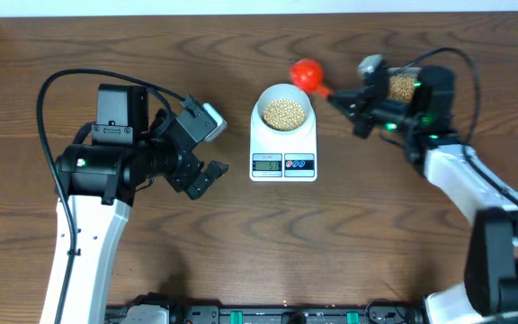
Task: Scoop item into bowl and weigh 50g on scale
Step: 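Carry the scoop left and lower it into the white bowl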
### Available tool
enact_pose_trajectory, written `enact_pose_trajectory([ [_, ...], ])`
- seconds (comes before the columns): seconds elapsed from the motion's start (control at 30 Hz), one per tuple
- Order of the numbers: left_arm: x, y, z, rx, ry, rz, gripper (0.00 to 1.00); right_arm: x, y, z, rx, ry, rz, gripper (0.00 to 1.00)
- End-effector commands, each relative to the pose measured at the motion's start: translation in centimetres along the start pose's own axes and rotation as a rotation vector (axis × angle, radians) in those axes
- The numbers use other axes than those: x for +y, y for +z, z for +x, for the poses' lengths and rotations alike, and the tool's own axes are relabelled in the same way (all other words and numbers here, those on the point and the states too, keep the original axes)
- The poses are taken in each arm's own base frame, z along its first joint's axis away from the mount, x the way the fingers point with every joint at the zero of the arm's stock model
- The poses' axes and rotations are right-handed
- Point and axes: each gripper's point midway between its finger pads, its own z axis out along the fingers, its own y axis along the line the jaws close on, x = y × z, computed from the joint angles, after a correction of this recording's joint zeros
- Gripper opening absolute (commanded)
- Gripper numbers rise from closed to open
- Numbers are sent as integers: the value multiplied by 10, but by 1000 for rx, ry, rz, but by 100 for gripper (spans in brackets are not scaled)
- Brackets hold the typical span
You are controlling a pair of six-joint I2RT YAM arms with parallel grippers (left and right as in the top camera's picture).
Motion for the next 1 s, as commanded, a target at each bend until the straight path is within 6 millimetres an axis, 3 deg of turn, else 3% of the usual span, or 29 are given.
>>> enact_pose_trajectory([
  [0.0, -1, -6, -6, -25, 16, -2, 98, 3, 26, 18, 48, -98, 21, 1],
  [0.13, -1, -6, -6, -25, 16, -2, 98, 2, 48, 32, 118, -253, 122, 1],
  [0.23, -1, -6, -6, -25, 16, -2, 98, 0, 55, 37, 159, -338, 181, 1],
  [0.37, -1, -6, -6, -25, 16, -2, 97, 1, 60, 59, 281, -480, 223, 1],
  [0.77, -1, -6, -6, -25, 16, -2, 98, -4, 58, 59, 296, -485, 261, 1],
  [0.97, -1, -6, -6, -25, 16, -2, 98, 1, 54, 48, 353, -449, 244, 1],
])
